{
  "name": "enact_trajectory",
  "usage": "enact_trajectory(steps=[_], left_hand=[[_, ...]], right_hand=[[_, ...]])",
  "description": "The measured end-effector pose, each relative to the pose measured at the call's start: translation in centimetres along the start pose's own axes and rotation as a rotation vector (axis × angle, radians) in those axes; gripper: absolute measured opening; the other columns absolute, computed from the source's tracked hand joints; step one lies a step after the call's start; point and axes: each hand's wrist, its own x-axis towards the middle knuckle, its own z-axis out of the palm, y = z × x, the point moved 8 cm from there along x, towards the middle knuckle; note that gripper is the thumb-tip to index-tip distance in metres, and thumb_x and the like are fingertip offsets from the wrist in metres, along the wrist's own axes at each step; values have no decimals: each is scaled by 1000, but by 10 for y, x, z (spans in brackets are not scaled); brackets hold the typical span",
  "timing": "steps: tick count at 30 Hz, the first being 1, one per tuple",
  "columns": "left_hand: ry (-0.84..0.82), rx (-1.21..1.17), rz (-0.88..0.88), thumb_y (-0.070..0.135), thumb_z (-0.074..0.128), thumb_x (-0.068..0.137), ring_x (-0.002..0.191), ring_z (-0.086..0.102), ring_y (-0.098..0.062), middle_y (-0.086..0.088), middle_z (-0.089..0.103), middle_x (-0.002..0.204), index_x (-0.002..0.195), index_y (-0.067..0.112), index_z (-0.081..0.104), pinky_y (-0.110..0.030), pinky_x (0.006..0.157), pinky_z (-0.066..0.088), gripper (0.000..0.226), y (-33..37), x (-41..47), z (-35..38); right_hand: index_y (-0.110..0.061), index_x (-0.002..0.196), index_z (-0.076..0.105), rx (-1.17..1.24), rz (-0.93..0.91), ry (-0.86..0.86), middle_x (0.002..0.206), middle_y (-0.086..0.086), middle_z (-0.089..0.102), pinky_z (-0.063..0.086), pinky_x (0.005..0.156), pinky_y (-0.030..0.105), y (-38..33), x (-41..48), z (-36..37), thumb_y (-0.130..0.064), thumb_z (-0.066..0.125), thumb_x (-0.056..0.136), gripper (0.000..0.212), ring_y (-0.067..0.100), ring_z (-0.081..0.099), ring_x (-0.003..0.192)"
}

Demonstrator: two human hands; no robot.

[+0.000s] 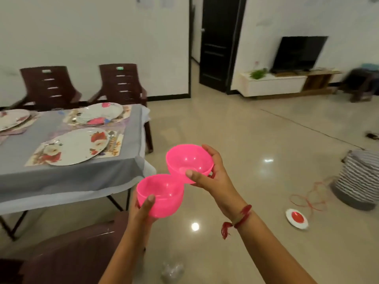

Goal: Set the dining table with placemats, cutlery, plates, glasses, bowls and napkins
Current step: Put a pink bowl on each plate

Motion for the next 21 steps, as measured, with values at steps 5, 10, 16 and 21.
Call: enact_trajectory(steps=[5, 10, 16, 21], left_hand=[[244, 29, 76, 69, 85, 27, 88, 60, -30, -14, 58, 113, 128, 16, 45, -27, 43, 52, 121, -3, 68, -22], [420, -19, 168, 64, 89, 21, 93, 66, -20, -9, 60, 113, 130, 17, 43, -28, 60, 58, 127, 12, 137, -16], [686, -95, 251, 65, 88, 21, 95, 64, -19, -4, 63, 110, 116, 29, 53, -26, 63, 58, 108, 17, 166, -51], [836, -80, 331, 65, 88, 21, 94, 63, -15, 0, 62, 109, 117, 29, 52, -27, 63, 59, 109, 28, 186, -90]], right_hand=[[-31, 143, 23, 68, 68, -198, 121, -11, 47, 57, 74, 28, 26, 105, 6, -23, 79, 67, 95, 9, 57, 106], [-46, 131, 30, 101, 110, -383, 126, -11, 46, 58, 76, 34, 36, 214, 9, -26, 79, 64, 85, 17, 55, 115], [-33, 132, 41, 425, 380, -477, 130, 8, 48, 56, 72, 34, 77, 298, 45, 2, 59, 84, 62, 32, 55, 114], [-22, 131, 42, 308, 608, -470, 123, 8, 50, 59, 68, 36, 126, 355, 75, -1, 44, 93, 44, 36, 56, 111]])
